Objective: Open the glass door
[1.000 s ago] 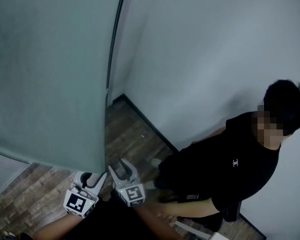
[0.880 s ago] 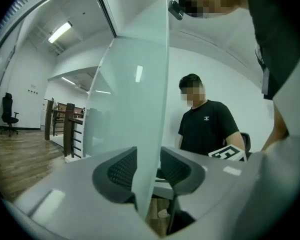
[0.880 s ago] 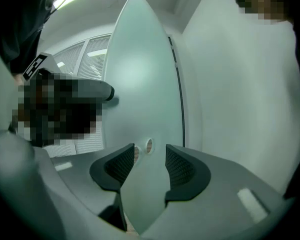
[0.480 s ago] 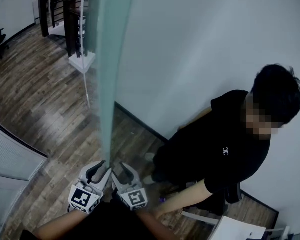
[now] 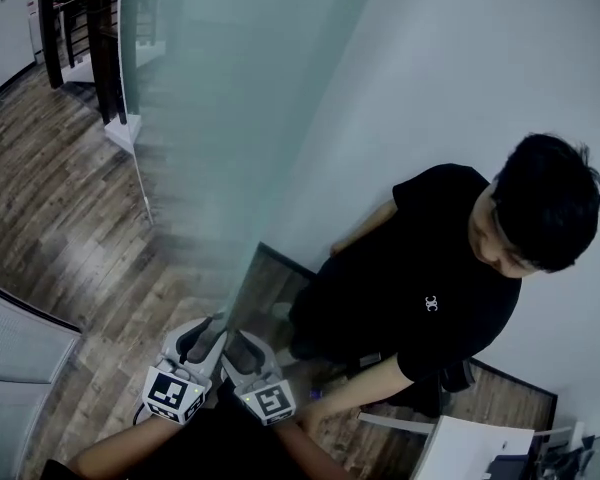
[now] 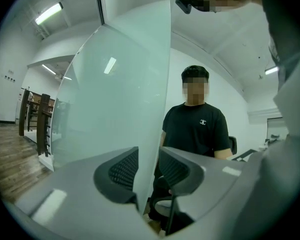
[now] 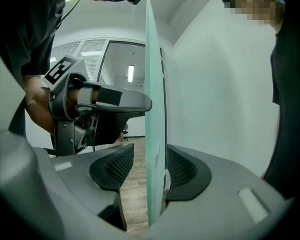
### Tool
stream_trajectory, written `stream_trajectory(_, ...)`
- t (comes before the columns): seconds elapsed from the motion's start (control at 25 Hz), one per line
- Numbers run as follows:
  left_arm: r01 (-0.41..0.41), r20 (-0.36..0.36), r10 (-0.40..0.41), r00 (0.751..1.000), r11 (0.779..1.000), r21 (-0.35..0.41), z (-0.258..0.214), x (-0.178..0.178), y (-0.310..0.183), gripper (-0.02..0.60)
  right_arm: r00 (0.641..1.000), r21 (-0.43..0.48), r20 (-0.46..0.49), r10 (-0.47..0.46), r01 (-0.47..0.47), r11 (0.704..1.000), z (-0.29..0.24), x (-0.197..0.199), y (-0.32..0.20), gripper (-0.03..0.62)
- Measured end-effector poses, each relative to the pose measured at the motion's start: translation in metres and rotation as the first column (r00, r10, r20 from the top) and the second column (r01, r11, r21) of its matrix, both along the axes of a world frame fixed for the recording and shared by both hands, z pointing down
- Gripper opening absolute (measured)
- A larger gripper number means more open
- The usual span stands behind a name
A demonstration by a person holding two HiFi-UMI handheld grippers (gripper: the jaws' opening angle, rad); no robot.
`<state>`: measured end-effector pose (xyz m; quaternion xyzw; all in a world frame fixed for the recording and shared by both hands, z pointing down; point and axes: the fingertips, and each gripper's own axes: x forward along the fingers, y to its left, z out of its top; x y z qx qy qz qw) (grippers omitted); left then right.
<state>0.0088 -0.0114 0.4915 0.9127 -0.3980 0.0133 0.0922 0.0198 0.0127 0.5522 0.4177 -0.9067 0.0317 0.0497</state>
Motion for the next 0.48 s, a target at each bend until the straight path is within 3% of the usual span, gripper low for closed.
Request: stream_trajectory(0.48,-0.086,0.003,0.086,0.996,0.996,0.003,0.001,0.046,-0.019,0.118,1.0,0.015,-0.008,0.03,-0.03,0.999,0.0,0.033,-0.03,0.181)
